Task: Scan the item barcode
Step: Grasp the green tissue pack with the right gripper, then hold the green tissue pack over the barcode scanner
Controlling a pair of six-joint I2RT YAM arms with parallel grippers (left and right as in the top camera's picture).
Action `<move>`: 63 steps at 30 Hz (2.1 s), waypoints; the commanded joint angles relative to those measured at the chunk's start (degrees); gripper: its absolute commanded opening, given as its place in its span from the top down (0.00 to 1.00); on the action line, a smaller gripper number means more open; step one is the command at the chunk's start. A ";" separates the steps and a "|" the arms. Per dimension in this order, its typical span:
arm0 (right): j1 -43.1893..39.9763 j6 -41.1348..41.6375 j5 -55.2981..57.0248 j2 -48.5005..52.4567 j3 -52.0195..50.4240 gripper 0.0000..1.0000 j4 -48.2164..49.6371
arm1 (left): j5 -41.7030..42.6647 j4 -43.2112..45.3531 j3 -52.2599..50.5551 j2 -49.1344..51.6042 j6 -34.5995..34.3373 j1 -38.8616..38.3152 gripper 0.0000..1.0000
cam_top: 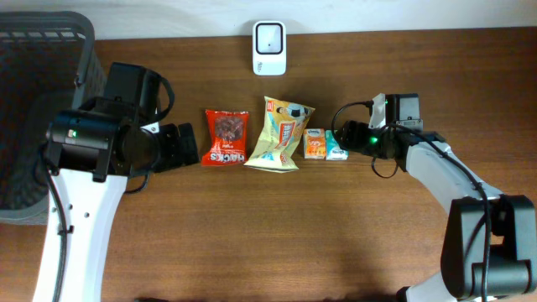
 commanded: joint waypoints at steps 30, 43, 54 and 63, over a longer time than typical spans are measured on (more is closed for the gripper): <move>-3.54 -21.88 -66.73 11.43 17.49 0.96 -17.31 | -0.63 0.11 0.15 -0.22 -0.52 0.13 0.01; 11.17 -0.90 19.28 11.34 33.03 0.96 -9.03 | -0.63 0.11 0.15 -0.22 -0.52 0.13 0.01; 24.28 -39.47 34.69 24.41 33.64 0.96 46.16 | -0.63 0.11 0.15 -0.22 -0.52 0.09 0.01; 19.10 -25.94 26.71 33.86 33.66 0.96 56.24 | -0.63 0.11 0.15 -0.22 -0.52 0.09 0.01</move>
